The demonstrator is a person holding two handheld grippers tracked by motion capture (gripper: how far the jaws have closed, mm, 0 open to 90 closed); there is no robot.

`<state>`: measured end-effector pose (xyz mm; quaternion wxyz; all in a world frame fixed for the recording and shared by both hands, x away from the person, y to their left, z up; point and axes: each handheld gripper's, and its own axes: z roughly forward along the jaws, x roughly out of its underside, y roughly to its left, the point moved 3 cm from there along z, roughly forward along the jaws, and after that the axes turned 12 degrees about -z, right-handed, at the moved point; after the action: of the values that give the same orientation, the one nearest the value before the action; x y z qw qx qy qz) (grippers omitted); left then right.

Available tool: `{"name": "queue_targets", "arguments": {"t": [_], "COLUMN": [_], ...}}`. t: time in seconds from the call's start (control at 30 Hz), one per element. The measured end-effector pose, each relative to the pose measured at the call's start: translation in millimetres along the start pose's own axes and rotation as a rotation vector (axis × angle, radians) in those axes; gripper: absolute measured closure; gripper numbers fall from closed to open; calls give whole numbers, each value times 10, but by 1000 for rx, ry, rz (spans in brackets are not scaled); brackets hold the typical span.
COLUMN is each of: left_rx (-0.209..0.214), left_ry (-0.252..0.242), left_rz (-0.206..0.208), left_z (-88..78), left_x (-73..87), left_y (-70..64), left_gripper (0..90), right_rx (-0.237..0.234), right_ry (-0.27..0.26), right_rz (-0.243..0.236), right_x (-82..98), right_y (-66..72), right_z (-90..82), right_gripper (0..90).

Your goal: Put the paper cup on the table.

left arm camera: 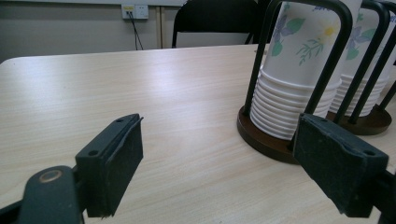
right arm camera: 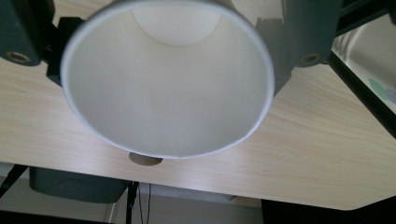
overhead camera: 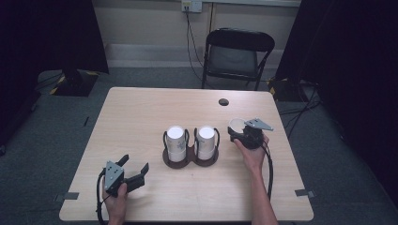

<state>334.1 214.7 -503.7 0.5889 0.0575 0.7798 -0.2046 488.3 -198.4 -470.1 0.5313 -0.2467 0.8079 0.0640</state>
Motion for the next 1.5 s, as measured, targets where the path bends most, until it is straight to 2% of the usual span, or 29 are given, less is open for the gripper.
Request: {"name": "queue_targets", "arguments": {"t": [0.37, 0.97, 1.2, 1.3, 1.5], "left_rx": [0, -10, -2, -3, -9], "left_ry": [-9, -9, -13, -13, -6], "left_rz": [-5, -17, -26, -26, -6], "left_z": [-7, -3, -11, -11, -5], "left_x": [1, -3, -3, -3, -1], "left_y": [2, 14, 20, 20, 7], "left_gripper": [160, 161, 161, 161, 161], "right_rx": [6, -21, -21, -28, -12], "right_ry": [36, 52, 97, 92, 97], "right_rz": [19, 22, 13, 15, 18], "right_x": [157, 275, 341, 335, 316], "right_y": [6, -1, 29, 49, 59], "right_z": [139, 100, 149, 139, 96], "right_gripper": [285, 259, 167, 144, 140]}}
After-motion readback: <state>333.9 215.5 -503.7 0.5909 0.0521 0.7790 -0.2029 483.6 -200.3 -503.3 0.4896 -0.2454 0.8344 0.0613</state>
